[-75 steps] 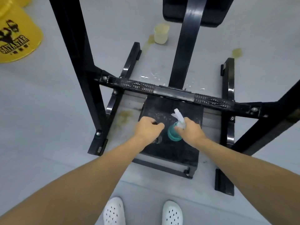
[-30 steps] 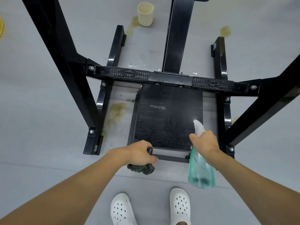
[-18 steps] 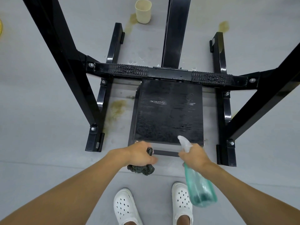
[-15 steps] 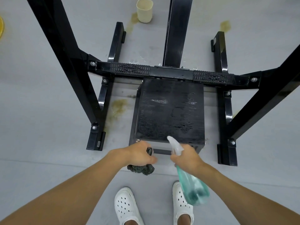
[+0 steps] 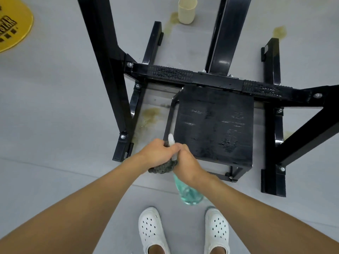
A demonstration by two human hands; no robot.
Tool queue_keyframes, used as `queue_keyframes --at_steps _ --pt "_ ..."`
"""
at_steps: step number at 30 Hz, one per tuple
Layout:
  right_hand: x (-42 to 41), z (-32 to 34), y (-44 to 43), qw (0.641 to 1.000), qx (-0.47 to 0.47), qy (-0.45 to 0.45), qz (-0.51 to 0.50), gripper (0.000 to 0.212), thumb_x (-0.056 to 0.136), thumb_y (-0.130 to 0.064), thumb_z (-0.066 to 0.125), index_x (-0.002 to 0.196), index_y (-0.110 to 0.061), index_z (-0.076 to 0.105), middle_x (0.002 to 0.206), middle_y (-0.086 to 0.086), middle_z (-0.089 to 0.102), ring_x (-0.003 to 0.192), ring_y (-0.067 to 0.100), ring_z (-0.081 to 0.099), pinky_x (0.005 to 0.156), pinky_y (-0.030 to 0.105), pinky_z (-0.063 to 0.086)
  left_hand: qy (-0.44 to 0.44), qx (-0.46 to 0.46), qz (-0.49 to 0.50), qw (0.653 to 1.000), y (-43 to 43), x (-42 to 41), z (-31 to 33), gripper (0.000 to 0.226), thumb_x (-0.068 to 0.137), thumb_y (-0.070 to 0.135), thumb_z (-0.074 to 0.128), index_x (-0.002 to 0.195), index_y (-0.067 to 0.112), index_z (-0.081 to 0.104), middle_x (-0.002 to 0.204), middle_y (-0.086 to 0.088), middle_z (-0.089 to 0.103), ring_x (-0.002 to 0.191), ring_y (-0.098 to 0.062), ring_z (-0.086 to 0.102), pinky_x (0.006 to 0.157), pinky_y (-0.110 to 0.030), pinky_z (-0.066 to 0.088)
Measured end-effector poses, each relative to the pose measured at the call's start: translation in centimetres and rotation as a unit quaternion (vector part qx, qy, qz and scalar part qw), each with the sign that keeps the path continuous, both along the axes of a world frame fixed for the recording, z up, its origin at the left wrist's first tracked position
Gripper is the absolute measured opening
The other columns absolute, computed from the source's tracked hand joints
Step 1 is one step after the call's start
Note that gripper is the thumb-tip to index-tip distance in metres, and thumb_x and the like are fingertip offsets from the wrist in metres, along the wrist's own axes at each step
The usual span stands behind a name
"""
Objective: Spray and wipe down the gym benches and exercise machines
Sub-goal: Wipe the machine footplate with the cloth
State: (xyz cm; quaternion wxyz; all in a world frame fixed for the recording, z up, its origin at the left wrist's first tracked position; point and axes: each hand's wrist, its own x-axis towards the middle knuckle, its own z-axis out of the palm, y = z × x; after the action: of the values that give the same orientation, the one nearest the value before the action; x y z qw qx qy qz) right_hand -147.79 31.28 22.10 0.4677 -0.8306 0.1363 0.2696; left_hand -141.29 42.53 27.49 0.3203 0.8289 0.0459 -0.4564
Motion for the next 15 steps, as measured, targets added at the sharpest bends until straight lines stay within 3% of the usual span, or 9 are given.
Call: queue_keyframes --at_steps 2,5,8,12,15 --pt "1.5 -0.2 1.6 0.999 0.028 -0.009 0.032 0.057 0.084 -0.016 0.066 0.135 -0.018 0.04 0.127 0.002 0.039 0.111 0.022 0.051 0.1 0.044 0.047 -0.073 0.044 -0.029 0.996 1.6 1.2 0.0 0.037 0.093 0.042 0.056 0.068 0.014 0.057 0.069 -0.005 0.06 0.067 -0.025 0.06 0.06 -0.03 0.047" --pt "5.0 -0.7 3.0 0.993 0.02 -0.011 0.119 0.096 0.071 -0.031 0.071 0.153 -0.023 0.021 0.151 0.001 0.028 0.133 0.023 0.042 0.109 0.041 0.042 -0.168 0.122 -0.093 0.974 4.2 3.1 -0.3 0.035 0.093 0.04 0.054 0.068 0.015 0.05 0.068 -0.004 0.059 0.063 -0.023 0.059 0.059 -0.035 0.049" --pt "8.9 -1.2 2.0 0.98 -0.061 -0.017 0.187 0.081 0.09 -0.015 0.059 0.158 -0.018 0.014 0.159 0.003 0.023 0.142 0.026 0.032 0.114 0.034 0.033 -0.241 0.204 -0.152 0.937 5.6 5.5 -2.3 0.032 0.096 0.039 0.047 0.071 0.02 0.042 0.073 0.0 0.051 0.069 -0.023 0.053 0.063 -0.032 0.041" --pt "13.4 -4.5 -1.5 0.943 -0.227 -0.086 0.229 0.061 0.095 -0.017 0.048 0.153 -0.016 0.031 0.149 0.009 0.04 0.14 0.029 0.034 0.113 0.041 0.031 -0.275 0.25 -0.176 0.911 5.5 9.6 -7.3 0.034 0.098 0.041 0.043 0.071 0.021 0.038 0.075 0.002 0.048 0.075 -0.026 0.052 0.068 -0.033 0.04" --pt "16.7 -8.3 -3.6 0.901 -0.309 -0.15 0.264 0.049 0.094 -0.022 0.045 0.143 -0.019 0.046 0.141 0.007 0.048 0.136 0.028 0.039 0.11 0.04 0.029 -0.307 0.263 -0.176 0.898 4.7 12.8 -13.0 0.024 0.098 0.037 0.042 0.081 0.02 0.043 0.077 0.003 0.045 0.079 -0.026 0.052 0.07 -0.033 0.039"
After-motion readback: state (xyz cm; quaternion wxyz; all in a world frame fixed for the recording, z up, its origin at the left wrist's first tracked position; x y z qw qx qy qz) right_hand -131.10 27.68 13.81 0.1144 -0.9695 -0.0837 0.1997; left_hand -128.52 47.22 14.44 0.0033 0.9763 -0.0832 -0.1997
